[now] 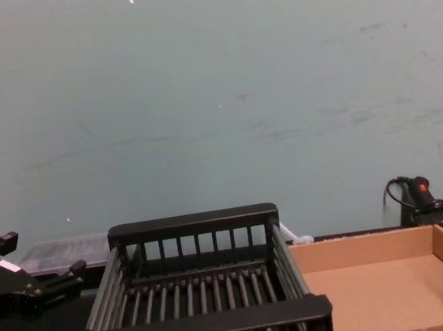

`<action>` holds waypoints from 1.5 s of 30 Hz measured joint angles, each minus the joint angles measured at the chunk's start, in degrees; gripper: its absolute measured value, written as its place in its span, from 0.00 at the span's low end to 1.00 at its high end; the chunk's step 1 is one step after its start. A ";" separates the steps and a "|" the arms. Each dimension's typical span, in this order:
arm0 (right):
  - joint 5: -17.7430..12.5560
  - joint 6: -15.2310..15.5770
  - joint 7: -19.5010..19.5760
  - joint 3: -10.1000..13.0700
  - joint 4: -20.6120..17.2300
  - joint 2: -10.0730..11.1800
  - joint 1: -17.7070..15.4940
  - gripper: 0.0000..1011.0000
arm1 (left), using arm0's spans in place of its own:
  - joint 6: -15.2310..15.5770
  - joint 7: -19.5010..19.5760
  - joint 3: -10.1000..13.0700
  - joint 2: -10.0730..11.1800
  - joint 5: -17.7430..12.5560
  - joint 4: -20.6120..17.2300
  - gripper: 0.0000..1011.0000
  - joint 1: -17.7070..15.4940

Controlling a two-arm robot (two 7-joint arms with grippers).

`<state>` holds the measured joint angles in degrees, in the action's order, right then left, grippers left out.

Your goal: Pick up the white tape and place it into the black box , Pick up the silver tape and place it into the brown box.

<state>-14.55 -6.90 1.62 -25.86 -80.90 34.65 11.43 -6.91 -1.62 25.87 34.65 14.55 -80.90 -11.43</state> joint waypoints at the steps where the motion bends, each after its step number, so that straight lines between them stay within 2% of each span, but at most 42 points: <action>1: 0.00 0.00 0.00 0.00 0.00 0.00 0.00 0.99 | 0.00 0.00 0.00 0.00 0.00 0.00 0.99 0.00; 45: 0.00 0.00 0.00 0.00 0.00 0.00 0.00 0.99 | 0.00 0.00 0.00 0.00 0.00 0.00 0.99 0.00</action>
<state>-14.55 -6.91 1.62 -25.86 -80.90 34.65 11.43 -6.91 -1.62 25.86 34.64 14.55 -80.90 -11.43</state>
